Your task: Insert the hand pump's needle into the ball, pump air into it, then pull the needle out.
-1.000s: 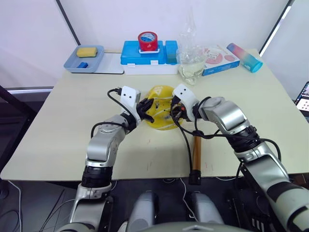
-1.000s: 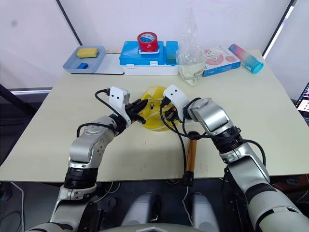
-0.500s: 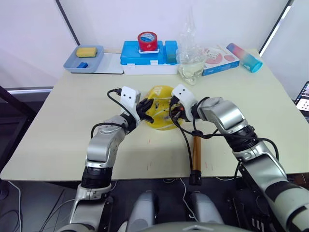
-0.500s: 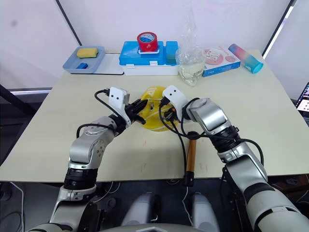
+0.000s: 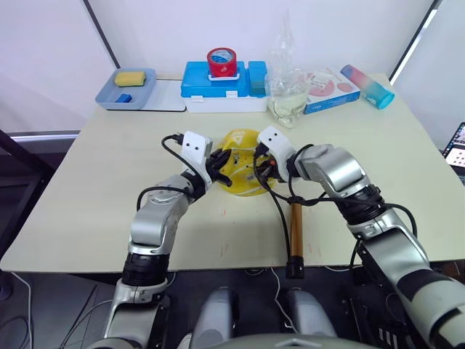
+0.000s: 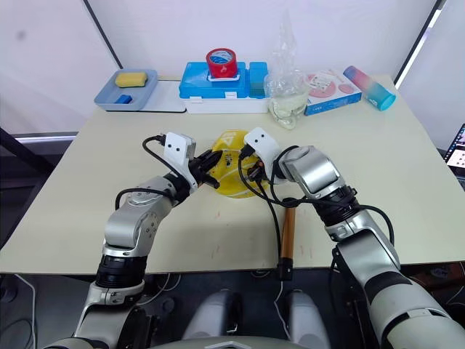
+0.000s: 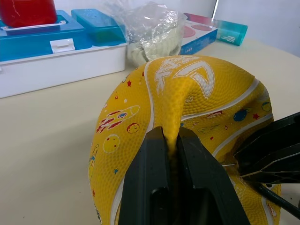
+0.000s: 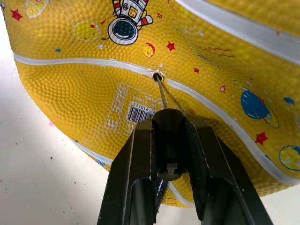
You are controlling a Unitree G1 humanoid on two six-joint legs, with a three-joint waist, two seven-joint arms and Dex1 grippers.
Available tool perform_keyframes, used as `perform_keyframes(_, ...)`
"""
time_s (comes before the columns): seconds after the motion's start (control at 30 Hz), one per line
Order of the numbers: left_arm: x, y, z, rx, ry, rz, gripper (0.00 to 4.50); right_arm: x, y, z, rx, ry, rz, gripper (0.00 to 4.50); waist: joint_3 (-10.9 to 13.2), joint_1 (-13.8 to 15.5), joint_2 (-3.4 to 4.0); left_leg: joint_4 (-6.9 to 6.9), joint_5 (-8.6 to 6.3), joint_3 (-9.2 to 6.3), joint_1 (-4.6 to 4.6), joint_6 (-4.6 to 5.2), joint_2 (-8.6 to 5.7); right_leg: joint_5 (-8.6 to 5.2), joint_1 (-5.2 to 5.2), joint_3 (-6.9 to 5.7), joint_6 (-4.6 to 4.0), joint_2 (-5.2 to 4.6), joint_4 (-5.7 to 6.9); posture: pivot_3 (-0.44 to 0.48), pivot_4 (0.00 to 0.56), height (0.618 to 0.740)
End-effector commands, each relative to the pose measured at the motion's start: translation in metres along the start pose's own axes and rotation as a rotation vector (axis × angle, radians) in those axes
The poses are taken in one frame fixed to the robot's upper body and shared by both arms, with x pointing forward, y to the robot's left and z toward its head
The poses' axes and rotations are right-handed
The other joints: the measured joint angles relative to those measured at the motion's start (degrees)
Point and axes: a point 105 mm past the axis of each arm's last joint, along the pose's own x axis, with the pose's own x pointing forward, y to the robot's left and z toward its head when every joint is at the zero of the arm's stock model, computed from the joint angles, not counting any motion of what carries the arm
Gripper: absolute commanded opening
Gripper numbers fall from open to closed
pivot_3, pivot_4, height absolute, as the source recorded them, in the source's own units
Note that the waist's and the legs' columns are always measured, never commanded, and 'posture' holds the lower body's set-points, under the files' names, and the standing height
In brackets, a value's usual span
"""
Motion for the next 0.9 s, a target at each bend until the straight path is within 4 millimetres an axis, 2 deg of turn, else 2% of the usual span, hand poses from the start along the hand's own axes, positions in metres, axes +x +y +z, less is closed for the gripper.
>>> perform_keyframes(0.03, 0.001, -0.009, -0.019, -0.017, 0.067, -0.032, 0.06, -0.005, 0.002, 0.007, -0.003, -0.005, -0.004, 0.34, 0.0, 0.0, 0.00, 0.00, 0.00, 0.00, 0.00, 0.00, 0.00, 0.00, 0.00, 0.00, 0.00, 0.00, 0.00, 0.000, 0.150, 0.739)
perform_keyframes(0.53, 0.003, -0.010, -0.023, -0.007, 0.089, -0.050, 0.06, -0.003, 0.023, 0.023, 0.076, 0.015, 0.083, 0.34, 0.0, -0.2, 0.01, -0.05, 0.00, 0.00, -0.02, 0.00, 0.03, 0.00, -0.05, 0.00, 0.00, -0.02, -0.04, 0.000, 0.150, 0.739)
perform_keyframes(0.7, 0.003, -0.014, -0.025, -0.008, 0.093, -0.060, 0.06, -0.002, 0.023, 0.030, 0.124, 0.014, 0.080, 0.34, 0.0, -0.2, 0.01, -0.07, 0.00, 0.00, -0.03, -0.01, 0.03, 0.00, -0.07, 0.00, -0.01, -0.02, -0.04, 0.000, 0.150, 0.739)
perform_keyframes(0.9, 0.000, -0.008, -0.028, -0.007, 0.100, -0.045, 0.06, -0.003, 0.011, 0.025, 0.144, 0.031, 0.032, 0.34, 0.0, -0.3, 0.01, -0.08, -0.01, 0.00, -0.03, -0.01, 0.05, -0.01, -0.08, -0.01, -0.01, -0.04, -0.04, 0.000, 0.150, 0.739)
